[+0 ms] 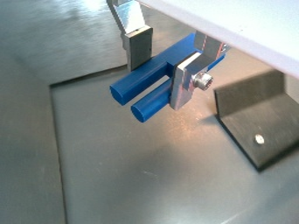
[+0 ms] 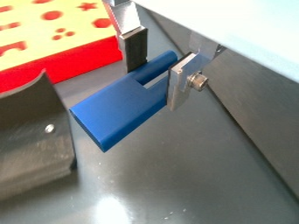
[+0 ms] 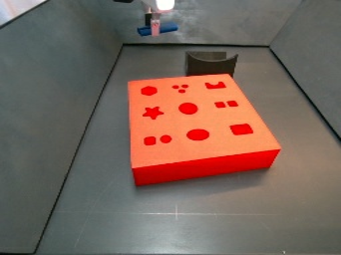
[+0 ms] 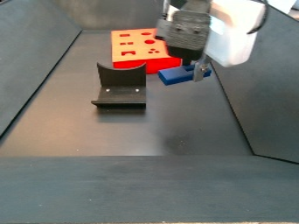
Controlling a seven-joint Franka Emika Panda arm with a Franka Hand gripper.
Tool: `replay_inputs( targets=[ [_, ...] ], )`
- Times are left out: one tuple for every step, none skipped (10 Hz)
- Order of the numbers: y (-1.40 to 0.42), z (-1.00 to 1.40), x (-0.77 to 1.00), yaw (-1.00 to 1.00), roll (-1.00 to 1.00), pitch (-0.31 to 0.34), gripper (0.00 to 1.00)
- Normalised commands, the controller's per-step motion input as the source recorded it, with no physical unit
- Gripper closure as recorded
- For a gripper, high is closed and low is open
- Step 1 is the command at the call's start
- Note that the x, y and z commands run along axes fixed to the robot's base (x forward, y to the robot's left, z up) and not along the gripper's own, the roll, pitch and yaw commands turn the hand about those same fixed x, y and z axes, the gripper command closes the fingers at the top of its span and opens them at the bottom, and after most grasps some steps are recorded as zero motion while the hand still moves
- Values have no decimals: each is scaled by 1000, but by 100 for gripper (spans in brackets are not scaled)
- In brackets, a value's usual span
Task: Pick up the square-circle object. Move up. Rotate the square-circle object. Place the square-circle object on the fixture. Regrasp the square-circle object. Move to above the board. Insert the square-circle object.
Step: Rotate the square-circle object.
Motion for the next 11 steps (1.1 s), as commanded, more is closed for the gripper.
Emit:
replay_inputs(
  targets=[
    [11, -8, 10, -1000, -6, -3, 100],
    [13, -8, 9, -1000, -6, -3, 100],
    [14, -8, 9, -1000, -6, -3, 100],
    [14, -8, 9, -1000, -7, -3, 100],
    [14, -8, 9, -1000, -7, -3, 100],
    [14, -8, 9, -1000, -7, -3, 100],
    [14, -8, 9, -1000, -7, -3, 100],
    [14, -8, 9, -1000, -8, -4, 100],
    [14, -8, 9, -1000, -8, -4, 100],
    [14, -8, 8, -1000, -9, -4, 100],
    [14, -8, 8, -1000, -9, -4, 100]
  ],
)
